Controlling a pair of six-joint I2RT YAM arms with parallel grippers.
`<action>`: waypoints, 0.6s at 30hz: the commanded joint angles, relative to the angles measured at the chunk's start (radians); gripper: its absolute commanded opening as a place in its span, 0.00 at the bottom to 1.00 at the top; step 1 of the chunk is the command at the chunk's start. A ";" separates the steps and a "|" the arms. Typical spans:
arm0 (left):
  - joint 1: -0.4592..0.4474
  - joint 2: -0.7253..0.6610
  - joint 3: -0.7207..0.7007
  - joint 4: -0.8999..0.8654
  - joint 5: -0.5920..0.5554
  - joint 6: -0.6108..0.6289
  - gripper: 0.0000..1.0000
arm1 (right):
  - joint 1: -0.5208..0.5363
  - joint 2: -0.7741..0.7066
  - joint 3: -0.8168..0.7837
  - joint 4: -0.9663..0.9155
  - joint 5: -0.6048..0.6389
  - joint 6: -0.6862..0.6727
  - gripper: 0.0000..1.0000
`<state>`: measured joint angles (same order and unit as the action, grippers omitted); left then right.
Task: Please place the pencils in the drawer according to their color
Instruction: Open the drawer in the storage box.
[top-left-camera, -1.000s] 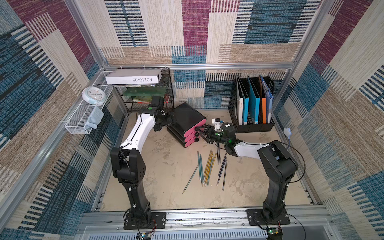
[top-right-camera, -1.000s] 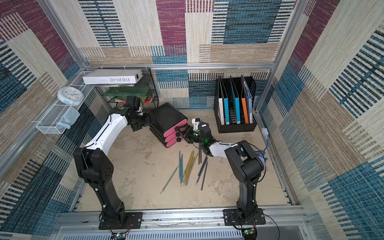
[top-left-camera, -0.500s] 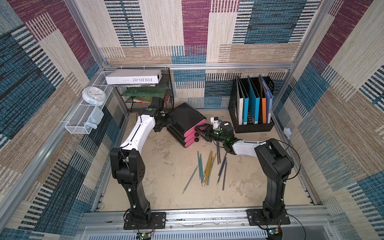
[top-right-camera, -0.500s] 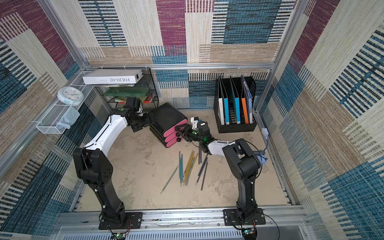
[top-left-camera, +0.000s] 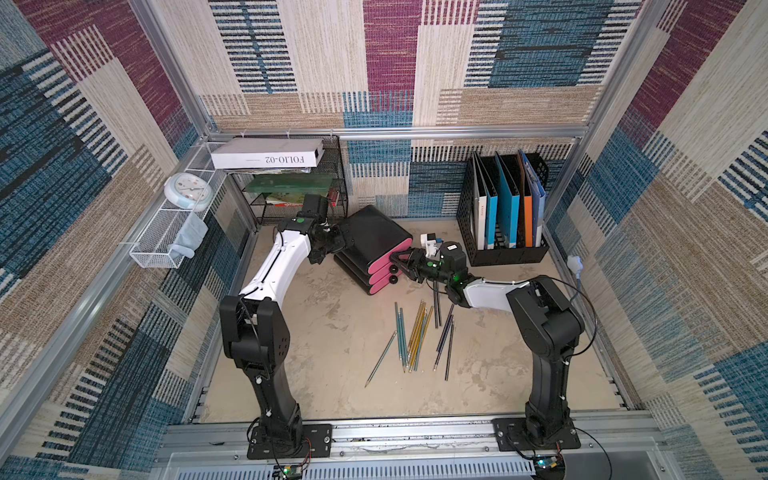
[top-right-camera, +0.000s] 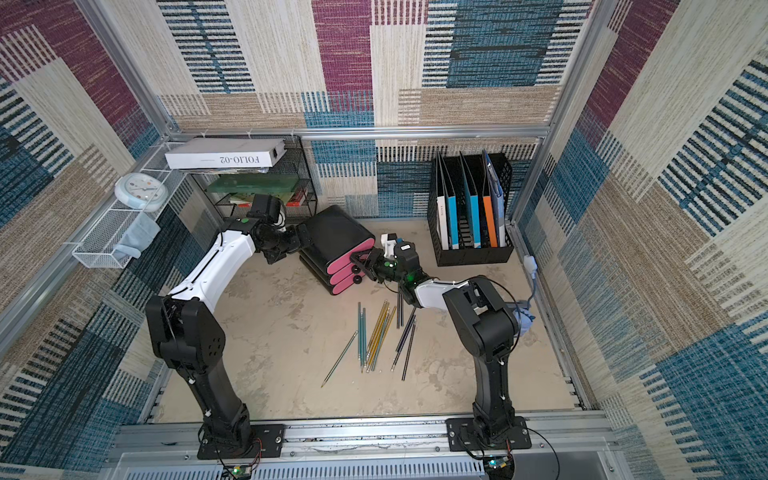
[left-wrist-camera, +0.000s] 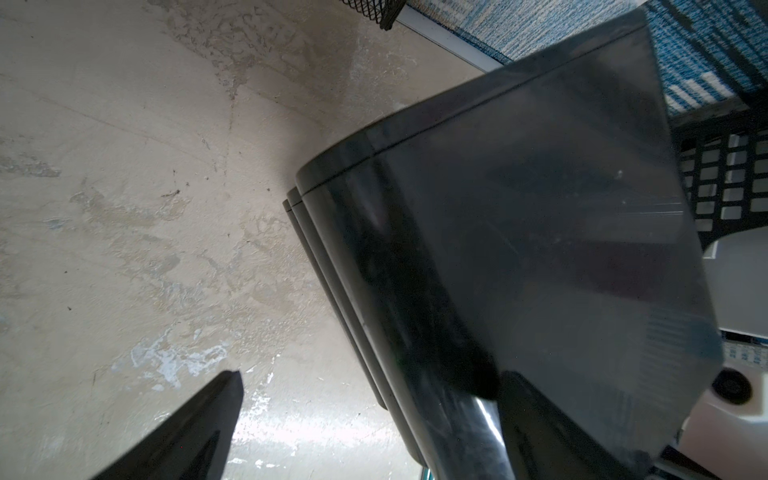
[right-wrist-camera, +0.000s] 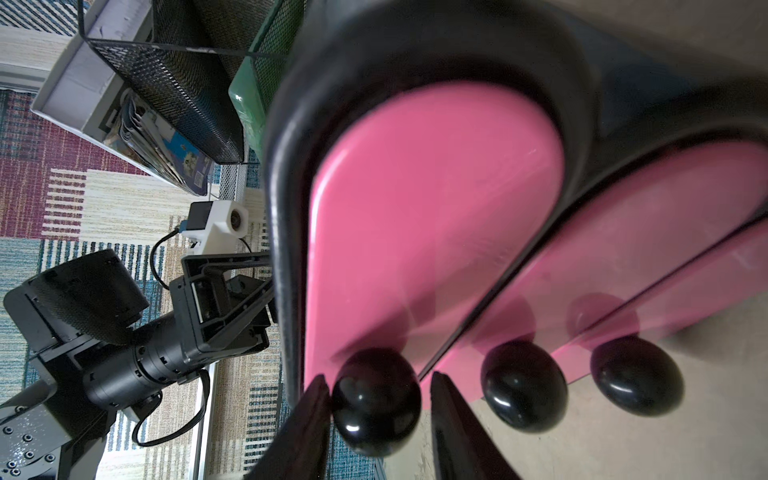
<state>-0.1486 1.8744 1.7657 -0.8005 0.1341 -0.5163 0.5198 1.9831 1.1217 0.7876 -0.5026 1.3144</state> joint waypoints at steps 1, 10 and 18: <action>0.000 0.005 -0.013 -0.061 -0.021 0.014 0.99 | -0.001 0.001 0.006 0.032 -0.011 -0.004 0.39; 0.000 0.001 -0.035 -0.051 -0.023 0.014 0.99 | -0.001 -0.018 -0.006 0.026 -0.016 -0.012 0.30; 0.000 0.001 -0.046 -0.044 -0.023 0.012 0.99 | -0.001 -0.066 -0.065 0.019 -0.010 -0.022 0.27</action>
<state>-0.1486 1.8683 1.7313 -0.7414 0.1497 -0.5198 0.5175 1.9377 1.0691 0.7853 -0.5083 1.3094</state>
